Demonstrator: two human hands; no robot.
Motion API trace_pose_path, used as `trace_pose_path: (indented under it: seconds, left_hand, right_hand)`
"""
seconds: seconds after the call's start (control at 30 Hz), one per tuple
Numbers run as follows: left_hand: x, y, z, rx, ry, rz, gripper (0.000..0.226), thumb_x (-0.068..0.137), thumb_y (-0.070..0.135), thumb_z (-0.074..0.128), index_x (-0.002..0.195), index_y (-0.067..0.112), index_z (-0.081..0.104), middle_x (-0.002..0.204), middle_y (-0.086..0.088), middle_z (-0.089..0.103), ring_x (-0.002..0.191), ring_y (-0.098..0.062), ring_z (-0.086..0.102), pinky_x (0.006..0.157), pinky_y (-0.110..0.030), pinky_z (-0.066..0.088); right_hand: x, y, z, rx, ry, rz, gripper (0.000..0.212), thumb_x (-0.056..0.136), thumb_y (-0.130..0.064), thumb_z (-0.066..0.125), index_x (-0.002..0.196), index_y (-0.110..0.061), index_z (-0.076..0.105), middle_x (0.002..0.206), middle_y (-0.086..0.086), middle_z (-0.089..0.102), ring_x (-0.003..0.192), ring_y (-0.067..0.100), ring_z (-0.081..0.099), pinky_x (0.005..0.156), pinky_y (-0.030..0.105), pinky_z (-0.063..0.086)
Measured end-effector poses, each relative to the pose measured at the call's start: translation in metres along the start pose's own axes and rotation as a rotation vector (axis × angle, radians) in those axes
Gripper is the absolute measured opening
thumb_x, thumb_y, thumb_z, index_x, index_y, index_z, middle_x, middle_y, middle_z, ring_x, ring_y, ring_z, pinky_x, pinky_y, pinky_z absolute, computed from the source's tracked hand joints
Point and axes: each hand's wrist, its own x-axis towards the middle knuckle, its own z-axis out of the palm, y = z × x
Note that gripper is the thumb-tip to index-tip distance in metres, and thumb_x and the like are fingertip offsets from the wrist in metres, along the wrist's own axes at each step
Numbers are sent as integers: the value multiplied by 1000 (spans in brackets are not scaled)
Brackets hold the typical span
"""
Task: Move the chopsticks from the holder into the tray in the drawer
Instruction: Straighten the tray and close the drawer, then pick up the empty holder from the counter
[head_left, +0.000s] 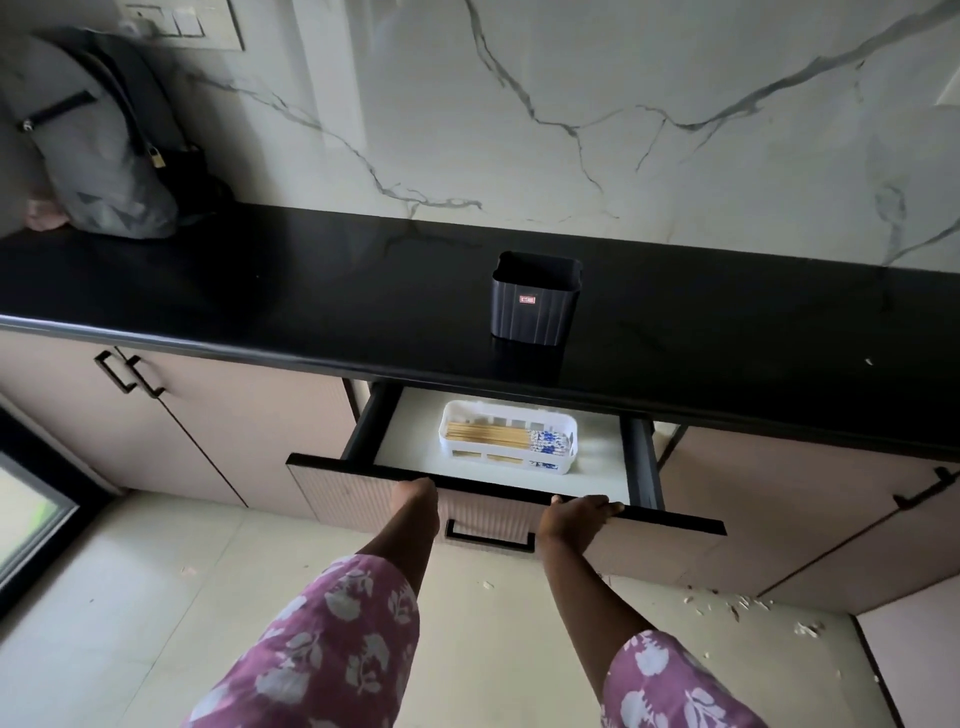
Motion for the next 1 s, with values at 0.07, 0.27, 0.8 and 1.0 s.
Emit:
trace_pose_path:
  seconds: [0.07, 0.27, 0.8, 1.0]
  left_hand:
    - [0, 9, 1, 3, -57, -7, 31, 94, 5, 39, 63, 12, 37, 64, -3, 36, 58, -16, 33, 58, -23, 27]
    - [11, 34, 5, -36, -128, 12, 22, 98, 9, 37, 88, 7, 57, 101, -16, 55, 74, -19, 50, 67, -24, 40]
    - [43, 190, 98, 43, 21, 571, 38, 99, 31, 42, 126, 9, 56, 126, -11, 60, 120, -27, 52, 97, -29, 37]
    - [66, 247, 136, 181, -240, 516, 62, 96, 45, 41, 146, 10, 30, 149, -13, 36, 137, -30, 34, 114, -40, 28]
  right_hand:
    - [12, -6, 2, -11, -25, -36, 63, 92, -2, 53, 140, 17, 17, 153, 33, -2, 138, 48, 21, 109, 44, 30]
    - [44, -28, 3, -64, -65, -91, 58, 92, -9, 55, 138, 13, 27, 155, 29, 5, 129, 49, 38, 102, 45, 38]
    - [131, -174, 3, 78, -101, -398, 56, 96, -28, 50, 145, -8, 31, 147, 17, 40, 136, 30, 38, 112, 33, 28]
    - [160, -222, 24, 204, -177, -303, 63, 95, -43, 45, 149, -30, 14, 149, 12, 39, 135, 32, 38, 109, 38, 33]
